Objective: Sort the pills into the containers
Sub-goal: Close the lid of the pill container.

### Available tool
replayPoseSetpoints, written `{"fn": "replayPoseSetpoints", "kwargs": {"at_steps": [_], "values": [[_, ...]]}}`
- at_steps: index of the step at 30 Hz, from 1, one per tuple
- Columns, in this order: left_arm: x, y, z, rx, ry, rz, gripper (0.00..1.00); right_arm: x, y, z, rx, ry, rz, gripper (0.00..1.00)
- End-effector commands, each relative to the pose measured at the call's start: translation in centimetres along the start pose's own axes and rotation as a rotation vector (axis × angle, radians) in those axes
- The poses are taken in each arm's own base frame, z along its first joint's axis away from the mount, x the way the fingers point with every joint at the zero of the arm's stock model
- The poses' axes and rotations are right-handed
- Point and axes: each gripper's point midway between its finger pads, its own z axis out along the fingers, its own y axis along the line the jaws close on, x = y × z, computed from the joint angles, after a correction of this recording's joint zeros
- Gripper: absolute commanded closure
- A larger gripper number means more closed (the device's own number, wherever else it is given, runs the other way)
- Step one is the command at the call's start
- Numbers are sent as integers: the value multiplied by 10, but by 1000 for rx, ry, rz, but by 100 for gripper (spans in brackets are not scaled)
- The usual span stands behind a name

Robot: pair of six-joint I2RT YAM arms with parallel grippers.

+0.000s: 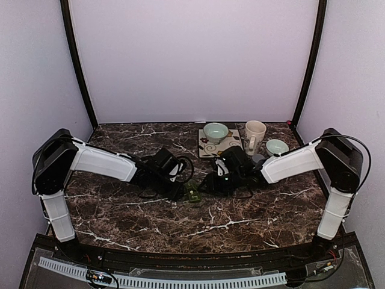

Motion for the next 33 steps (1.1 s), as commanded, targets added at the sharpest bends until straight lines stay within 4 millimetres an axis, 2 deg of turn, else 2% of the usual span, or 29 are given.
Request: {"fn": "replayPoseSetpoints", "kwargs": {"at_steps": [1,17,33], "values": [[-11,-1,-1,9,-15,6,46,-11,12,6,-55,-8,1,55],[-14,-4,4,19,-10,14,46,-15,15,12,-56,2,-9,56],[-10,-3,7,20,3,13,46,-8,9,29,-34,55,-21,56]]}}
